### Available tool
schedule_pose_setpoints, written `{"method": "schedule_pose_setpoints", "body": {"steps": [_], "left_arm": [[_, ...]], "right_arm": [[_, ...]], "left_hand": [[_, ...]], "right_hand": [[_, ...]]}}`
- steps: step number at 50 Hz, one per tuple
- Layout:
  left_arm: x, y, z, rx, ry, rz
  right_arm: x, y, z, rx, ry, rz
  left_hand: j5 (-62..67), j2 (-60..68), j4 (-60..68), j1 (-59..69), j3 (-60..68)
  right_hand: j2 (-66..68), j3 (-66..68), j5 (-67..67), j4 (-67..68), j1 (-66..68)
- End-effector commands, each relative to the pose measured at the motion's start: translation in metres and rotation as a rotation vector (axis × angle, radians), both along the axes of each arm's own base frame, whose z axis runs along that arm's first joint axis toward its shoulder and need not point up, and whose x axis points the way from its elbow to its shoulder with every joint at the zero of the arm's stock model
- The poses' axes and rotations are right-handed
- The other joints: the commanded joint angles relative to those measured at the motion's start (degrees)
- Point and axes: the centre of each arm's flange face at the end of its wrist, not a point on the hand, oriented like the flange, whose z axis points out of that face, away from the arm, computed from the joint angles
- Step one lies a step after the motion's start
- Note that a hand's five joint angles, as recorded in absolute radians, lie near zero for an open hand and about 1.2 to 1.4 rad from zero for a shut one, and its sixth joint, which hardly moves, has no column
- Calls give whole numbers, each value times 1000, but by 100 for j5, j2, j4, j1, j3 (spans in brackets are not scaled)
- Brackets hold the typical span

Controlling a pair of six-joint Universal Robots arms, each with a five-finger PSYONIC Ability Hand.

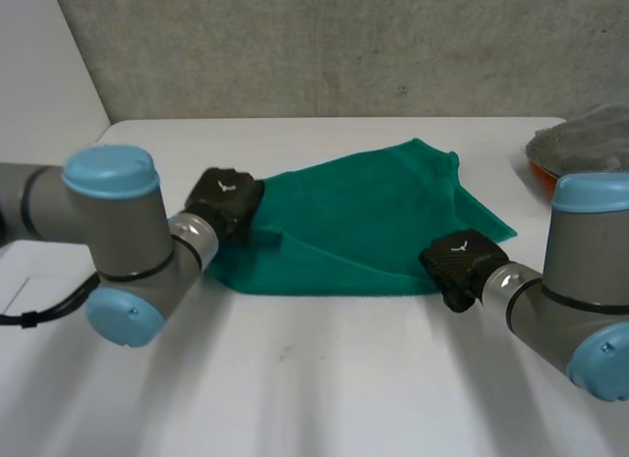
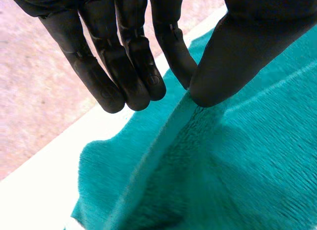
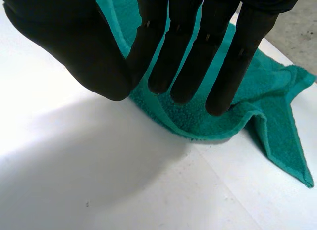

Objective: Fold the laundry.

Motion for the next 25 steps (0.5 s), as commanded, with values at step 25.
{"method": "schedule_pose_setpoints", "body": {"steps": [25], "left_arm": [[28,-39,-16,-41,-160,195]], "right_arm": [[0,4,6,88,15,-5]], "left_hand": [[-4193,-4334,-4351,-4008,-4287]], "right_hand": [[-515,-549,-493,-581,-359]]}}
